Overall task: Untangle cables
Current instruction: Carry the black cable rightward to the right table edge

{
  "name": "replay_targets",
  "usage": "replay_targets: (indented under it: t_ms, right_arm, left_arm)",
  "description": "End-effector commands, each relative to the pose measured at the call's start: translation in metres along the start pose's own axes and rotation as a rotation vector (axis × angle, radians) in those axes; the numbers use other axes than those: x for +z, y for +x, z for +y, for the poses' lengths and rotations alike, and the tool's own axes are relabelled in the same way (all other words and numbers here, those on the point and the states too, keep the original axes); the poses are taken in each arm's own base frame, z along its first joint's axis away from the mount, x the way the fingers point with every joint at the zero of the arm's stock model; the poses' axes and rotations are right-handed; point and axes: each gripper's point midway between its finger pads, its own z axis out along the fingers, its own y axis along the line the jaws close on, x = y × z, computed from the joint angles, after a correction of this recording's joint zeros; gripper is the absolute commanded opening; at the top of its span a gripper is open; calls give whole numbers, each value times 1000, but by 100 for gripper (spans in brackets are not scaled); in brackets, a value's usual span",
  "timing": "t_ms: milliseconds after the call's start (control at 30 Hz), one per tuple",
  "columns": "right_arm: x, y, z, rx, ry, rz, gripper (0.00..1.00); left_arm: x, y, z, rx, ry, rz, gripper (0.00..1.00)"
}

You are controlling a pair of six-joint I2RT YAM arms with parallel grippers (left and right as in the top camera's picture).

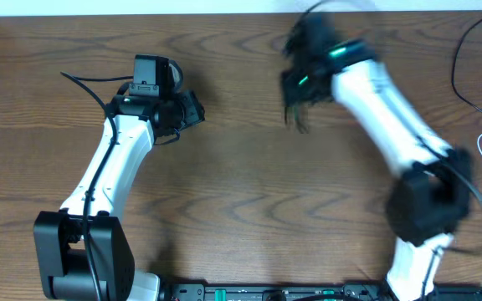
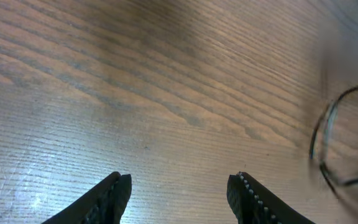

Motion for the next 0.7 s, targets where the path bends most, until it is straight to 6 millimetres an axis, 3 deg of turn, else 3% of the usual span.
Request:
replay_targets:
  t_ms: [0, 133, 300, 467, 667]
  right_arm:
    - [-103, -40, -32, -8, 29, -227, 1]
    - [-173, -42, -93, 113, 112, -350, 1]
    - [-246, -13, -175, 319, 239, -442, 1]
    - [-285, 36, -241, 519, 373, -431, 1]
    - [-308, 109, -308, 785, 602, -320, 1]
  left_arm:
    - [0, -3, 2, -12, -10, -5, 56]
    - [0, -3, 2, -12, -10, -5, 56]
    - [0, -3, 2, -12, -10, -6, 56]
    - [0, -3, 2, -12, -10, -6, 56]
    - [0, -3, 2, -12, -10, -5, 56]
